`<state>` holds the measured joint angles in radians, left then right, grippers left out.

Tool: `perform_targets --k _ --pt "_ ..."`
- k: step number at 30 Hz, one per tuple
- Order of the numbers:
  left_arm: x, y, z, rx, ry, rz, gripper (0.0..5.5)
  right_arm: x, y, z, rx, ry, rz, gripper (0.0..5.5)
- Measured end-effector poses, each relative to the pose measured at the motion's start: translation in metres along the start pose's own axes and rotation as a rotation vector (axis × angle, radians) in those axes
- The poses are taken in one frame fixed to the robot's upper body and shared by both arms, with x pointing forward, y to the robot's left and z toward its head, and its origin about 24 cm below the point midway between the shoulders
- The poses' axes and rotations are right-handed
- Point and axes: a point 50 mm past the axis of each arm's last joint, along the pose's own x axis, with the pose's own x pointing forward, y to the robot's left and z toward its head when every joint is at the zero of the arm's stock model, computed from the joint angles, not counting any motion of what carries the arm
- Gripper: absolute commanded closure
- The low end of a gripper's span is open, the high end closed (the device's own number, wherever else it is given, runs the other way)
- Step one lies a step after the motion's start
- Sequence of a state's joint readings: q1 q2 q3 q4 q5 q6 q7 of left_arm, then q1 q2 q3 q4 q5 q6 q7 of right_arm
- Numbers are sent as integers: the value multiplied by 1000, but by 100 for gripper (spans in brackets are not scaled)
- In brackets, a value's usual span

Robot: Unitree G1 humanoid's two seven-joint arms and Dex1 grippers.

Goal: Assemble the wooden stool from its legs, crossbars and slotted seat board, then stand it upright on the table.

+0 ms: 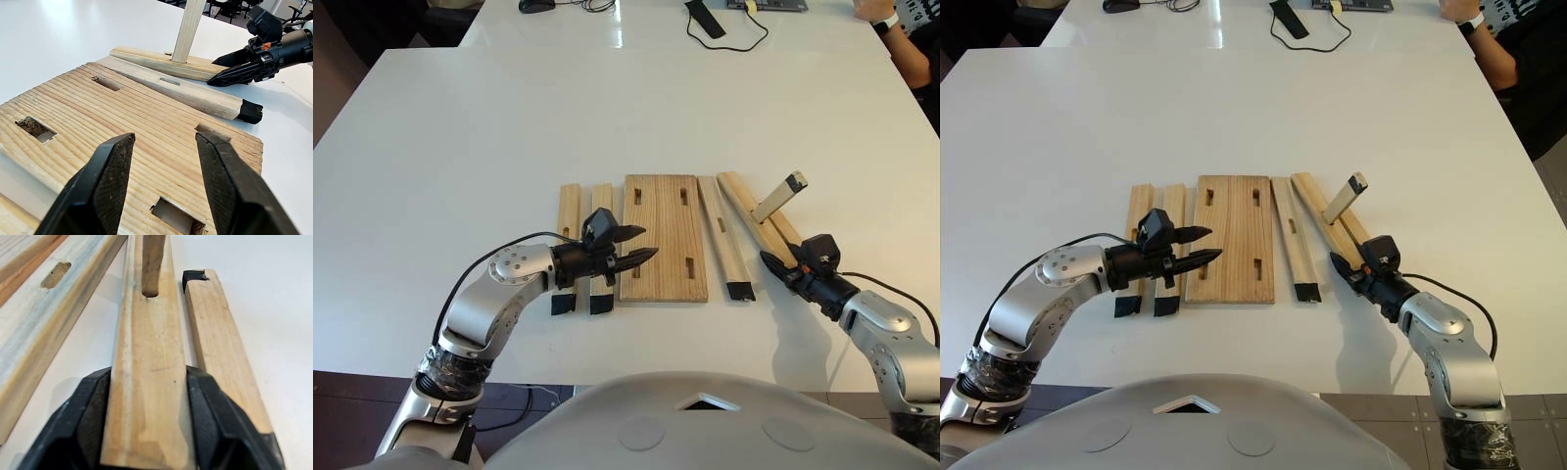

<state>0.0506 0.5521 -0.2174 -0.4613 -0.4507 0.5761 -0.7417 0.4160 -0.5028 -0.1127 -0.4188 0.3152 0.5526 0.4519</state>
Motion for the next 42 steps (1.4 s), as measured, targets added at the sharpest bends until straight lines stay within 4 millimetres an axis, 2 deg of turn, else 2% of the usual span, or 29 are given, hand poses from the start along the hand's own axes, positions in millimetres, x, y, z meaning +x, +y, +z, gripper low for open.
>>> perform_targets --k 3,7,9,11,12,14,16,18,20,26,31,39,42 --pt "0 8 5 -1 -24 66 320 1 3 17 7 -103 -12 342" --pt "2 35 18 -17 -53 215 320 -1 4 63 -71 -338 -18 342" --pt "1 41 36 -64 -154 204 301 -7 17 85 -75 -456 89 342" --pt "0 40 50 -134 -236 148 272 -13 37 96 -65 -520 246 342" --pt "-1 35 57 -178 -279 67 256 -17 48 101 -60 -540 345 342" --pt "-6 25 69 -237 -346 -77 221 -19 56 103 -53 -540 442 342" --pt "-12 20 79 -274 -400 -178 220 -22 60 108 -45 -535 531 342" --pt "-20 18 96 -259 -451 -259 220 -27 65 122 -59 -559 673 342" --pt "-24 16 102 -244 -466 -314 220 -31 66 130 -63 -557 756 342" --pt "-25 7 109 -230 -487 -421 220 -32 66 138 -43 -484 904 342" --pt "-23 -2 112 -221 -494 -483 220 -31 65 140 -28 -450 963 342" --pt "-23 -5 113 -233 -499 -531 334 -30 65 142 -44 -429 1029 344" --pt "-26 -6 113 -223 -481 -544 340 -30 65 140 -40 -419 1058 344"
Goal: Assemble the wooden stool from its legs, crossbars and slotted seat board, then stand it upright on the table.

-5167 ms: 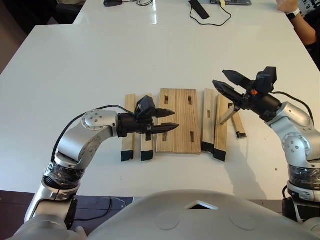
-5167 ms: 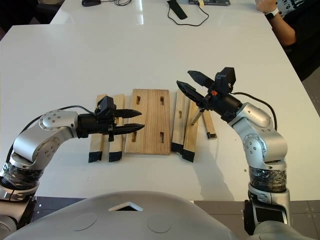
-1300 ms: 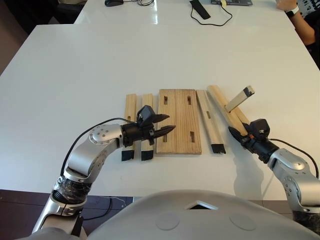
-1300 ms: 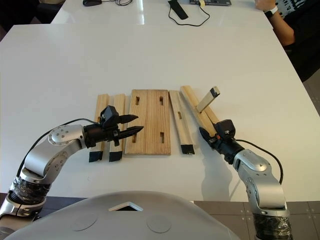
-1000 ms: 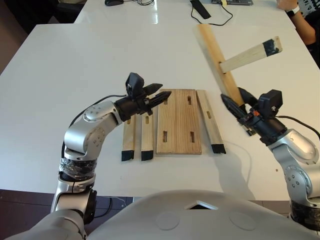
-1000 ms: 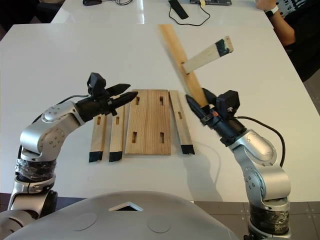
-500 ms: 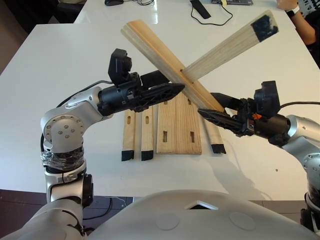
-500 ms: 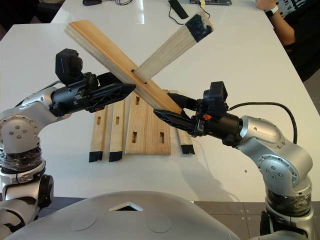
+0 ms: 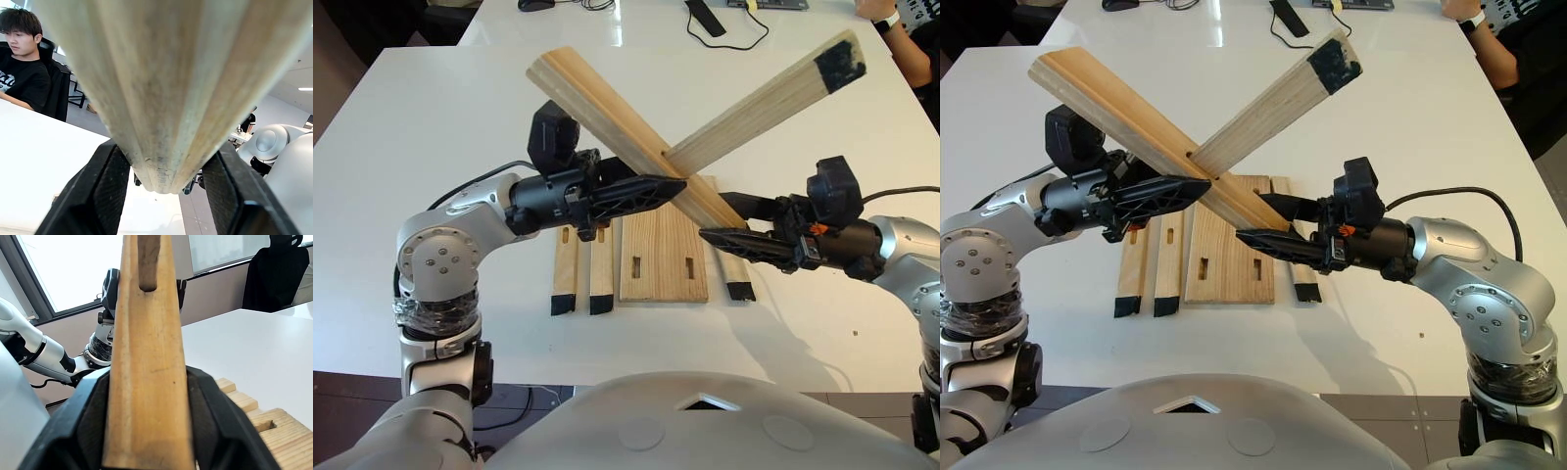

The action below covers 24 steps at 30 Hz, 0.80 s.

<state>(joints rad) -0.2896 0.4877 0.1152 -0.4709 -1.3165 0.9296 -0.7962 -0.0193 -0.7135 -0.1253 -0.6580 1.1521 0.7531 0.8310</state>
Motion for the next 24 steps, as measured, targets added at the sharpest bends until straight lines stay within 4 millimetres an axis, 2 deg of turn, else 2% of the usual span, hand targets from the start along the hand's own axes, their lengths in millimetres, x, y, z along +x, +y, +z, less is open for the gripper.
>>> perform_targets --k 5,6,10,17,22,24 --pt "1 -3 -2 -11 37 -21 340 -5 -2 -3 50 14 61 345" --pt "1 -4 -2 -13 45 -21 340 -5 -3 -4 55 20 70 308" --pt "1 -4 -1 -1 59 -34 340 -4 -4 -11 65 67 83 262" --pt "-8 3 3 106 118 16 342 -19 -13 -26 58 160 -55 261" --pt "-31 4 12 241 262 108 342 -47 -28 -23 40 128 -262 261" --pt "-49 -1 12 263 350 126 342 -58 -29 -25 42 121 -337 261"
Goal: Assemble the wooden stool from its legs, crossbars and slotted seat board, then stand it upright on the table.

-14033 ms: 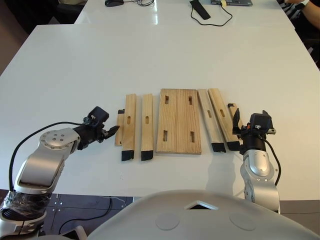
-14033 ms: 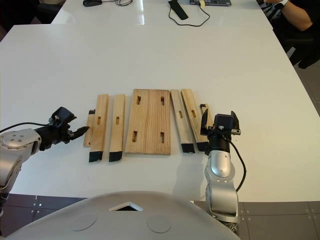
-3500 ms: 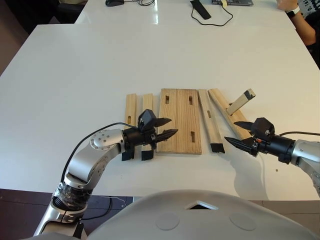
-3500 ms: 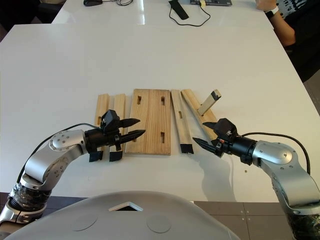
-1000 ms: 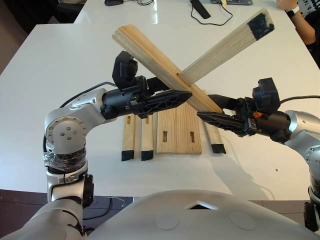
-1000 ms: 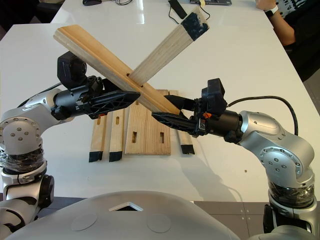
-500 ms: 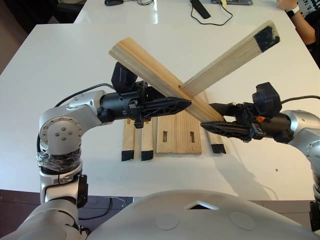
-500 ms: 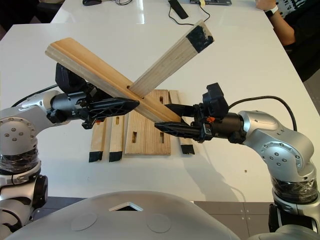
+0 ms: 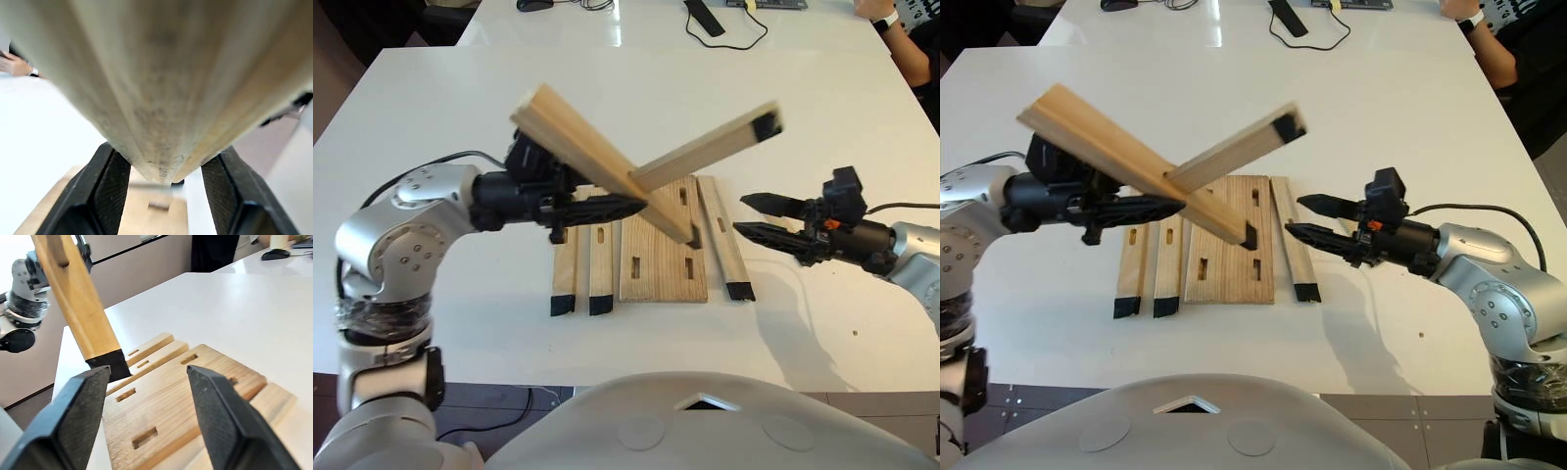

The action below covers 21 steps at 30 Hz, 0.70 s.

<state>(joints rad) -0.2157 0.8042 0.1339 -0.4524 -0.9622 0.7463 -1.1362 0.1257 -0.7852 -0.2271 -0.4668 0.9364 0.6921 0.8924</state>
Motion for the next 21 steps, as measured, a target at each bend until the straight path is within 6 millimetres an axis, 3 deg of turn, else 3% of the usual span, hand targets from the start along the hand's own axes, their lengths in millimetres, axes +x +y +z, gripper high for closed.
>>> perform_targets --k 7,14,21 --pt "-27 1 -14 79 175 15 342 -1 2 -25 39 -11 -95 261" --pt "-22 5 -37 88 244 -9 342 4 5 -30 25 2 -94 261" --pt "-15 6 -44 109 237 -29 342 6 4 -32 17 17 -97 261"
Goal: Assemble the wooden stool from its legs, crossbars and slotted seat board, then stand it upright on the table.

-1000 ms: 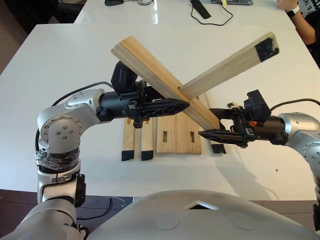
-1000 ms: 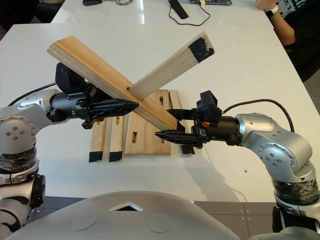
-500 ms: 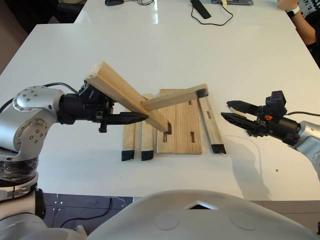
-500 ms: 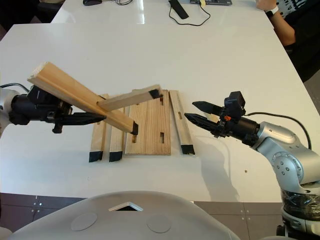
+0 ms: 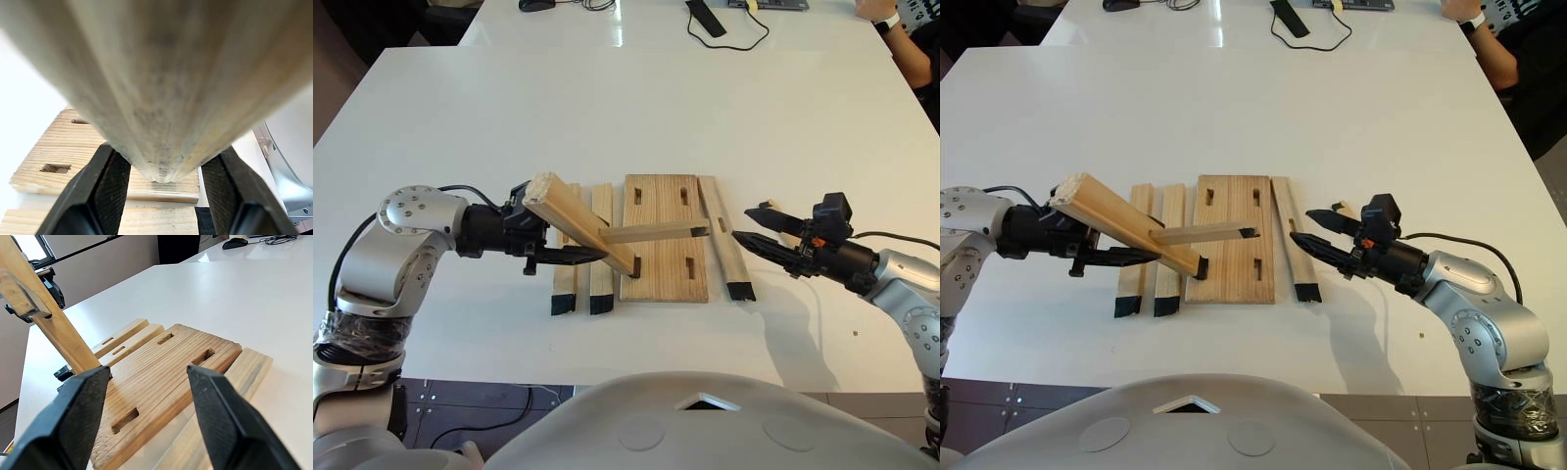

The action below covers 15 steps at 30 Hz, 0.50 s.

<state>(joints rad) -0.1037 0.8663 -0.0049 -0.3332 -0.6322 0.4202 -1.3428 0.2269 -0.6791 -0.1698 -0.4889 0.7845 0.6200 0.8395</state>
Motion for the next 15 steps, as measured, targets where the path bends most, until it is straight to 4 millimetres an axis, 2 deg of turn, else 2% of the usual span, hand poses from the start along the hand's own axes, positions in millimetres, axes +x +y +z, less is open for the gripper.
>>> perform_targets --k 15 --pt "17 -4 -12 187 103 -36 342 4 0 -2 -3 -1 -5 261"
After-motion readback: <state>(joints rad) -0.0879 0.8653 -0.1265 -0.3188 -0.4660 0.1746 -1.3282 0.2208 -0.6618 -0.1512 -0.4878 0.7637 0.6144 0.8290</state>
